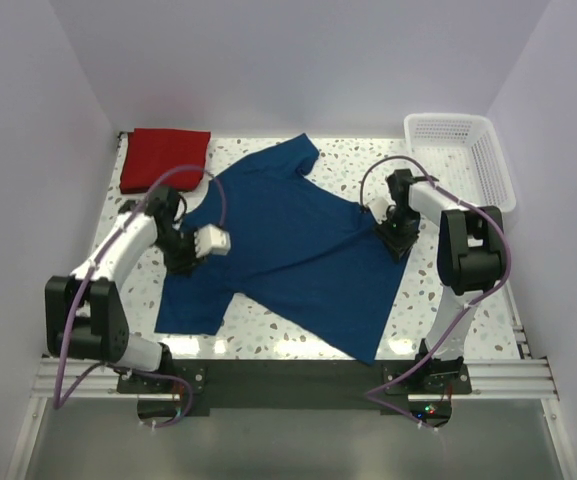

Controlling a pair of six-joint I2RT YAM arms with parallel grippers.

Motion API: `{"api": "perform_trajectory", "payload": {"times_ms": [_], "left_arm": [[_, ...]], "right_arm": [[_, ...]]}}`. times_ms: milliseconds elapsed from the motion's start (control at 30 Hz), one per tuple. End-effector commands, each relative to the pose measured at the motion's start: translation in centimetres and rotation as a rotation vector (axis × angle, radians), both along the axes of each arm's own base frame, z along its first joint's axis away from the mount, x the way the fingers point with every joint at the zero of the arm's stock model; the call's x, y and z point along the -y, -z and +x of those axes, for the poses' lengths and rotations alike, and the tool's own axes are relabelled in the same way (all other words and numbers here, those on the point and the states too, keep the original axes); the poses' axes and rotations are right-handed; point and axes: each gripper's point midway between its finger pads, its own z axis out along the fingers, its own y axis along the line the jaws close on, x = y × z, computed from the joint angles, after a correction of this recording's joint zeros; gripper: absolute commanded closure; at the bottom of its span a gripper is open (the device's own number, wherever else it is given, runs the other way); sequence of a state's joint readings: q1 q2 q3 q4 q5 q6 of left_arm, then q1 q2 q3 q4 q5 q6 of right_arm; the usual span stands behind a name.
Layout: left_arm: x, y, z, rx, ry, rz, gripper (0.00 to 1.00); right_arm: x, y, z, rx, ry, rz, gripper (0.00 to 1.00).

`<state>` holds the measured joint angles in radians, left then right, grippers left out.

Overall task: Fold and stack the t-shirts
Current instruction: Flatten the tshirt out

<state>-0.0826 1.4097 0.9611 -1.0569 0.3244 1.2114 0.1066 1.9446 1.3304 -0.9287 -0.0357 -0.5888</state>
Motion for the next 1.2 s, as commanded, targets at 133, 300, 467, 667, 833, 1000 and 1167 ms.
{"api": "perform_trajectory", "payload": {"times_ms": [133,300,467,667,833,1000,1167], "left_arm": [[8.5,-9.7,19.4,0.228,-0.362,-0.471,0.61],[11.8,-8.2,27.6,0.291,-0.48,-0.505,0.48],[12.3,-5.9,32.6,0.374,-0.59,-0.465,0.49],[11.1,-1.7,34.8,0.417,-0.682,-0.371,0.53],[9.5,1.1,34.2,0.409,-0.719,-0.285,0.58],[7.2,2.6,33.9,0.433,-0.772,-0.2,0.63],[6.2,3.9,34.3,0.434,-0.81,-0.167,0.64]], "right_arm": [[-0.3,-3.6,0.7,0.076,0.001,0.039,0.66],[-0.7,-5.8,0.3,0.117,0.018,0.063,0.66],[-1.2,-5.4,-0.1,0.096,0.04,0.086,0.66],[-0.7,-2.4,0.7,0.076,0.049,0.044,0.66],[0.5,0.1,2.7,0.094,0.051,-0.023,0.68],[2.7,1.9,5.2,0.106,0.061,-0.115,0.69],[3.7,2.2,9.1,0.157,0.071,-0.146,0.69]]}}
